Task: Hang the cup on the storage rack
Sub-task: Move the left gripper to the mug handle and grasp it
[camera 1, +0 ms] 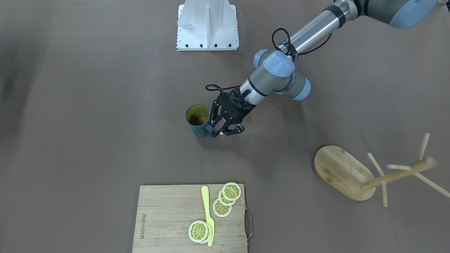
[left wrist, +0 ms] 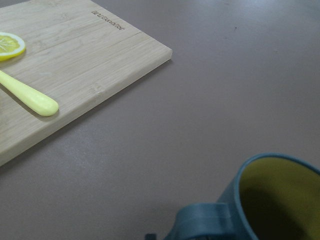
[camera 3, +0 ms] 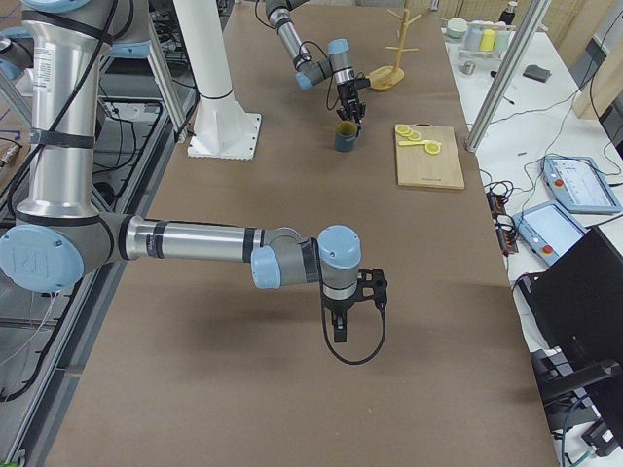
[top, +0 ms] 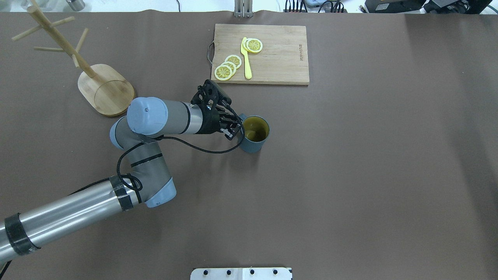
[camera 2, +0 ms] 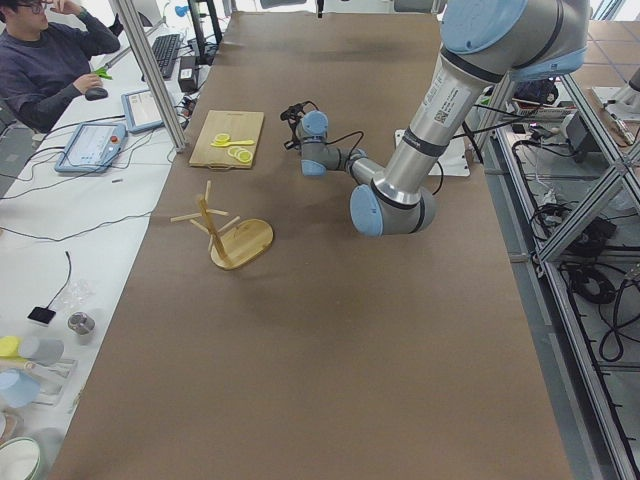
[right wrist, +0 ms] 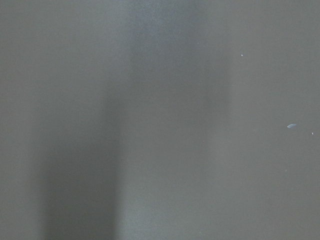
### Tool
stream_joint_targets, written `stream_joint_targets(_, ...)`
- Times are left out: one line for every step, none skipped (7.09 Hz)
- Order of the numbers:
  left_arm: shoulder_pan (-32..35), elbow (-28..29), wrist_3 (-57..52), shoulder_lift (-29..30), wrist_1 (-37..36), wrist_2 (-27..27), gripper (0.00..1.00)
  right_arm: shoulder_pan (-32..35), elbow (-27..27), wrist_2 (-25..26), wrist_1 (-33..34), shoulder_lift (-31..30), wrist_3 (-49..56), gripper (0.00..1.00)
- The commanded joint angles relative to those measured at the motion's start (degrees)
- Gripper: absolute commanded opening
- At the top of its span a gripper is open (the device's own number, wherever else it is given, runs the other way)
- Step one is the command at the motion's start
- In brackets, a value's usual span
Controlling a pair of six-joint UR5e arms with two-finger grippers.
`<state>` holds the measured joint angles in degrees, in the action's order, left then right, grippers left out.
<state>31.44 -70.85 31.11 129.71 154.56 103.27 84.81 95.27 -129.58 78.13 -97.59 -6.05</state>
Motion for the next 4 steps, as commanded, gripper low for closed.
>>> stream_joint_targets(-0.7, -0.1, 0.0, -0.2, 2.2, 0.0, 0.00, 0.0, 0.0, 0.0, 0.0, 0.0, 0.0, 1.00)
stream_joint_targets(-0.7, -0.1, 0.1, -0.2, 2.7, 0.0, 0.00, 0.0, 0.0, 0.0, 0.0, 0.1, 0.0, 1.00)
stream_joint_targets(-0.6, -0.2, 0.1, -0.4, 3.1, 0.0, 0.00, 0.0, 0.0, 0.0, 0.0, 0.1, 0.0, 1.00)
stream_joint_targets(-0.3, -0.3, 1.7, -0.6, 4.4, 0.0, 0.00, 0.0, -0.1, 0.1, -0.1, 0.1, 0.0, 1.00)
